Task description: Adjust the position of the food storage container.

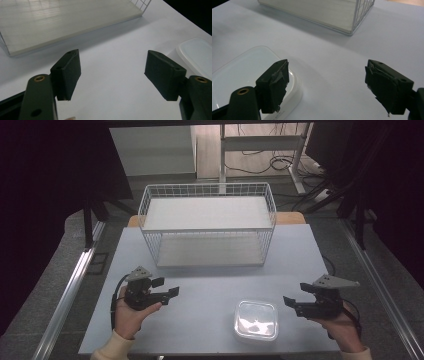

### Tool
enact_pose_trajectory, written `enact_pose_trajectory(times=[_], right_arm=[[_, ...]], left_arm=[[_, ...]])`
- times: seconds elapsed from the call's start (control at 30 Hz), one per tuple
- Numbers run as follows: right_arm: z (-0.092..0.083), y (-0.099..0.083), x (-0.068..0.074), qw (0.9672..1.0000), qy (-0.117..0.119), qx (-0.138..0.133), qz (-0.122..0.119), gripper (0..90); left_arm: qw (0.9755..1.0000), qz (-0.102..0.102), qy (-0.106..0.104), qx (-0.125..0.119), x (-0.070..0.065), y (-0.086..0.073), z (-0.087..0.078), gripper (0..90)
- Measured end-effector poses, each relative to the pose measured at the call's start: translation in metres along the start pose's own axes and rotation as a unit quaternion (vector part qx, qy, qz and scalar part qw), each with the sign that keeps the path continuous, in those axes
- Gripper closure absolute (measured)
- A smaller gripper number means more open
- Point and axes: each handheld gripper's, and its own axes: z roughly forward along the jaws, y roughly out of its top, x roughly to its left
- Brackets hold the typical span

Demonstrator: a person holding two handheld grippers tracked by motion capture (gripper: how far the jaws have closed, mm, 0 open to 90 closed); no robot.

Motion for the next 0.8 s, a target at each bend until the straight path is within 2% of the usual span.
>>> enact_pose_trajectory(times=[0.17,0.33,0.5,0.63,0.8], right_arm=[[-0.006,-0.005,-0.006,0.9999,0.001,0.004,0.017,22.1],[-0.009,-0.007,-0.007,0.9999,-0.003,0.013,0.010,24.8],[-0.012,-0.007,-0.004,0.9999,0.001,0.011,0.011,25.8],[-0.011,-0.007,-0.004,0.9998,-0.002,0.015,0.009,26.5],[-0.009,-0.009,-0.006,0.9993,-0.004,0.037,0.007,29.6]], left_arm=[[1.0000,-0.005,-0.002,0.003,-0.001,-0.003,0.000,28.0],[0.9999,0.006,-0.002,0.008,-0.003,-0.003,0.001,28.1],[1.0000,-0.003,-0.005,0.008,-0.003,-0.006,-0.002,28.1],[0.9999,0.003,-0.006,0.012,-0.004,-0.006,-0.001,28.2],[0.9998,-0.001,-0.008,0.016,-0.001,-0.008,0.000,28.2]])
